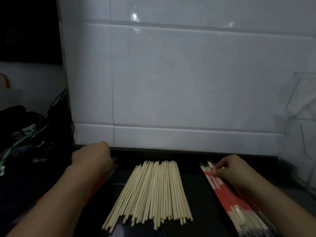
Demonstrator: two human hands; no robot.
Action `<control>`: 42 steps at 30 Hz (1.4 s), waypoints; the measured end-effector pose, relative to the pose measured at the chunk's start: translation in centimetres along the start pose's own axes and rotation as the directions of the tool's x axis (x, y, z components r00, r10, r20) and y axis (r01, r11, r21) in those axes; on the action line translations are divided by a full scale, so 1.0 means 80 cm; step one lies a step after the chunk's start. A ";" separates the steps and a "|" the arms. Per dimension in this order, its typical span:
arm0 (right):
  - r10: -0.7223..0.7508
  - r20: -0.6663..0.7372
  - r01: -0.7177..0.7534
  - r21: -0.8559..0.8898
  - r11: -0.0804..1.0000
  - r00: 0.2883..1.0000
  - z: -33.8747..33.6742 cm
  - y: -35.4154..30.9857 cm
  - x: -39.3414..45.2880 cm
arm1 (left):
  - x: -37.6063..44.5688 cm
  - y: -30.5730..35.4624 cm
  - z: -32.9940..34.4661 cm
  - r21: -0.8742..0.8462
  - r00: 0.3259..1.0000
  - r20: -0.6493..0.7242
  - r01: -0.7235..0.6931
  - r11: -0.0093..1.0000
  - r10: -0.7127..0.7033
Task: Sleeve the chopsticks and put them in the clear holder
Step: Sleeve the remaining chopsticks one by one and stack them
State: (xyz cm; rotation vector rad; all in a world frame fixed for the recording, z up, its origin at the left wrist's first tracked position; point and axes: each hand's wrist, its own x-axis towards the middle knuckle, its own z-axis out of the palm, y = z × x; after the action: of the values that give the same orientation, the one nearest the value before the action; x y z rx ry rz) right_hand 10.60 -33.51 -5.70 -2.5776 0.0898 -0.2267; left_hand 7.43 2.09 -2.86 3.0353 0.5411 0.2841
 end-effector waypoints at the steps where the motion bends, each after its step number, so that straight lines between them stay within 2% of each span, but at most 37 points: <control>1: -0.007 -0.016 0.007 -0.009 1.000 1.000 0.000 0.000 -0.002 | 0.002 0.000 0.004 0.018 0.999 0.047 0.019 1.000 -0.020; 5: -0.068 -0.143 0.071 0.018 0.997 0.987 -0.007 -0.004 -0.005 | 0.004 0.003 0.013 0.042 0.988 0.145 0.036 0.998 -0.042; 7: -0.140 -0.295 0.153 0.021 0.988 0.945 -0.013 -0.009 -0.006 | 0.002 0.004 0.013 0.060 0.992 0.124 0.025 0.998 -0.032; 9: -0.207 -0.375 0.235 0.031 0.971 0.904 -0.011 -0.019 -0.013 | 0.001 0.005 0.012 0.068 0.996 0.081 0.014 0.998 -0.020; 11: -0.278 -0.306 0.309 0.056 0.949 0.910 -0.003 -0.035 -0.026 | -0.001 0.006 0.010 0.056 1.000 0.020 0.000 0.998 -0.001; 15: -0.421 -0.023 0.421 -0.010 0.907 0.907 0.024 -0.062 -0.055 | -0.007 0.012 0.000 0.003 0.991 -0.122 -0.054 0.999 0.054; 18: -0.462 0.131 0.472 -0.055 0.880 0.877 0.036 -0.075 -0.069 | -0.015 0.030 -0.011 -0.128 0.982 -0.119 -0.159 0.979 0.144; 20: -0.448 0.191 0.464 -0.043 0.885 0.873 0.041 -0.080 -0.075 | -0.028 0.050 -0.016 -0.329 0.954 -0.139 -0.296 0.897 0.264; 22: -0.432 0.207 0.451 -0.054 0.891 0.878 0.043 -0.084 -0.078 | -0.048 0.070 -0.018 -0.514 0.891 -0.215 -0.451 0.730 0.399; 24: -0.411 0.217 0.432 -0.057 0.900 0.885 0.042 -0.086 -0.079 | -0.066 0.085 -0.016 -0.595 0.831 -0.261 -0.539 0.596 0.491; 26: -0.383 0.224 0.403 -0.054 0.914 0.896 0.043 -0.086 -0.081 | -0.076 0.093 -0.014 -0.630 0.784 -0.284 -0.586 0.509 0.552; 29: -0.338 0.234 0.358 -0.046 0.933 0.911 0.043 -0.087 -0.080 | -0.079 0.097 -0.013 -0.677 0.748 -0.362 -0.621 0.395 0.556; 31: -0.298 0.246 0.319 -0.048 0.947 0.922 0.041 -0.089 -0.080 | -0.083 0.099 -0.015 -0.744 0.751 -0.406 -0.603 0.288 0.521; 34: -0.250 0.264 0.263 -0.017 0.965 0.932 0.039 -0.090 -0.079 | -0.086 0.101 -0.022 -0.878 0.822 -0.360 -0.458 0.138 0.441; 38: -0.235 0.252 0.216 0.103 0.971 0.939 0.039 -0.087 -0.071 | -0.080 0.094 -0.027 -0.962 0.900 -0.229 -0.268 0.055 0.370; 40: -0.239 0.229 0.194 0.203 0.960 0.944 0.041 -0.085 -0.066 | -0.076 0.089 -0.030 -0.980 0.917 -0.177 -0.196 0.017 0.359; 42: -0.235 0.219 0.157 0.325 0.933 0.947 0.042 -0.084 -0.064 | -0.073 0.086 -0.032 -0.983 0.918 -0.167 -0.183 0.012 0.359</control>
State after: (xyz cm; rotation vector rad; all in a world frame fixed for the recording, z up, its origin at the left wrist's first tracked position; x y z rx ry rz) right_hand 6.31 -25.53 -5.67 -2.2820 -0.2814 0.0201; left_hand 3.90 -6.31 -0.81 1.6170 -0.2868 0.2785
